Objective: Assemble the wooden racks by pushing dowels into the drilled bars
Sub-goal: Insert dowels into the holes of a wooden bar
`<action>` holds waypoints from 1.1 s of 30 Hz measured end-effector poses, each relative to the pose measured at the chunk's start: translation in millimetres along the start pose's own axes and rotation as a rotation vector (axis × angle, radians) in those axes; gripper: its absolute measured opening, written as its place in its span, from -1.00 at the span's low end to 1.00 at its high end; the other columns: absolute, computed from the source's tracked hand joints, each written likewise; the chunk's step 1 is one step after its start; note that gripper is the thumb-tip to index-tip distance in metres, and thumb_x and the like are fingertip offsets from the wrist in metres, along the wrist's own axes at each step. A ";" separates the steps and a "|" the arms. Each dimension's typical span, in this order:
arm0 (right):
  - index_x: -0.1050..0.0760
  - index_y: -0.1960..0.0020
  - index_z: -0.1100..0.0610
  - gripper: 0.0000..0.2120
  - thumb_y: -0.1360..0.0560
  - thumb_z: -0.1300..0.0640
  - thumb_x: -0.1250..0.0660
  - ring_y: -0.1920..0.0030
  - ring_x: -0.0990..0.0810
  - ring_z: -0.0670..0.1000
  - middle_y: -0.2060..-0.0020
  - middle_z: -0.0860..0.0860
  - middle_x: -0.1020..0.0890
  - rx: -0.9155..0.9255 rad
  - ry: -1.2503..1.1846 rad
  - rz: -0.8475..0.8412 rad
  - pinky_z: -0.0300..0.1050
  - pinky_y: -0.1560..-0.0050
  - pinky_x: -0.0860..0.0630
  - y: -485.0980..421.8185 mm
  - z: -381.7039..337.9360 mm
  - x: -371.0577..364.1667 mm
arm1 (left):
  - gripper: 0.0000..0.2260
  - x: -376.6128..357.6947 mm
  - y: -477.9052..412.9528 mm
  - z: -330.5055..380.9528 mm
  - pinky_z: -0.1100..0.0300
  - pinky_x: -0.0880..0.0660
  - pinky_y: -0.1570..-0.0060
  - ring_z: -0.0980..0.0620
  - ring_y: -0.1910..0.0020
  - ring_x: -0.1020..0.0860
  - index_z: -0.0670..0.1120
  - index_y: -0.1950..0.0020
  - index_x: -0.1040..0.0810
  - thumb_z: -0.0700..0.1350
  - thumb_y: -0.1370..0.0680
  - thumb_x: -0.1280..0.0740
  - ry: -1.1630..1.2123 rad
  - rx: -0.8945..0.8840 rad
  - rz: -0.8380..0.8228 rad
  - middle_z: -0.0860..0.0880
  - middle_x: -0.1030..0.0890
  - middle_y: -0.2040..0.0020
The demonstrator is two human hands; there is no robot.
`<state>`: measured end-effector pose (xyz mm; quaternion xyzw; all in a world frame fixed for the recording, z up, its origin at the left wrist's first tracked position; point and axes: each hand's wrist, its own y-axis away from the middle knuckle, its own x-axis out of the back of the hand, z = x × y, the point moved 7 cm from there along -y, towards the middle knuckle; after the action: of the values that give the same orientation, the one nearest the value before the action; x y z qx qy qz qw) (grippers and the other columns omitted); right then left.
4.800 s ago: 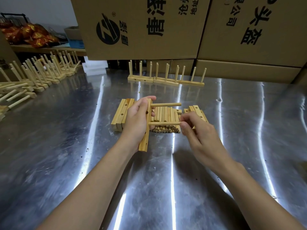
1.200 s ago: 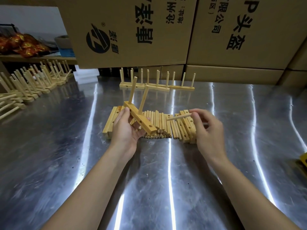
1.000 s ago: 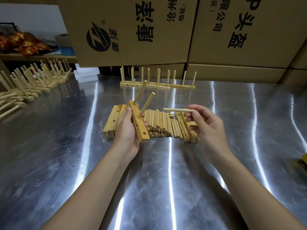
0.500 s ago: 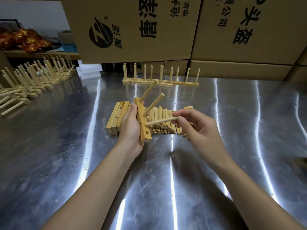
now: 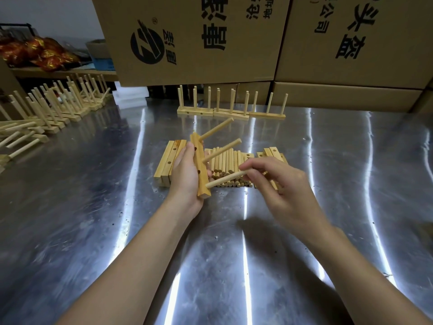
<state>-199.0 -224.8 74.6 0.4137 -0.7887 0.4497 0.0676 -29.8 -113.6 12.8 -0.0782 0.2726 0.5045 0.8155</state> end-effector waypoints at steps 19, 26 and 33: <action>-0.28 0.24 -0.14 -0.63 -0.74 -0.18 -0.13 0.34 -0.41 -0.04 0.37 -0.17 -0.41 -0.064 0.166 -0.122 -0.24 0.31 -0.25 3.8 1.1 -16.8 | -0.70 -5.0 8.4 10.4 0.21 -0.47 0.36 0.11 0.31 -0.49 -0.02 -0.20 -0.57 0.11 -0.78 -0.12 -0.276 -0.261 0.031 -0.02 -0.58 0.13; -0.32 0.33 -0.14 -0.52 -0.68 -0.36 -0.14 0.44 -0.32 -0.06 0.48 -0.13 -0.37 -0.199 0.069 -0.201 -0.14 0.38 -0.24 7.2 10.3 -22.5 | -0.72 -6.9 10.0 19.7 0.18 -0.45 0.38 0.08 0.32 -0.48 0.07 -0.08 -0.56 0.12 -0.77 -0.10 -0.323 -0.342 0.004 0.02 -0.58 0.18; -0.28 0.44 -0.13 -0.45 -0.67 -0.32 -0.19 0.47 -0.22 -0.11 0.53 -0.16 -0.26 -0.306 -0.037 -0.225 -0.27 0.40 -0.20 12.7 14.8 -28.5 | -0.70 -8.2 15.3 30.5 0.21 -0.48 0.39 0.10 0.29 -0.51 -0.01 -0.28 -0.55 0.08 -0.79 -0.09 -0.403 -0.465 0.025 0.02 -0.57 0.19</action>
<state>-185.7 -216.0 43.9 0.4923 -0.7978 0.3065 0.1650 -34.7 -100.3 44.9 -0.1578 -0.0164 0.5688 0.8070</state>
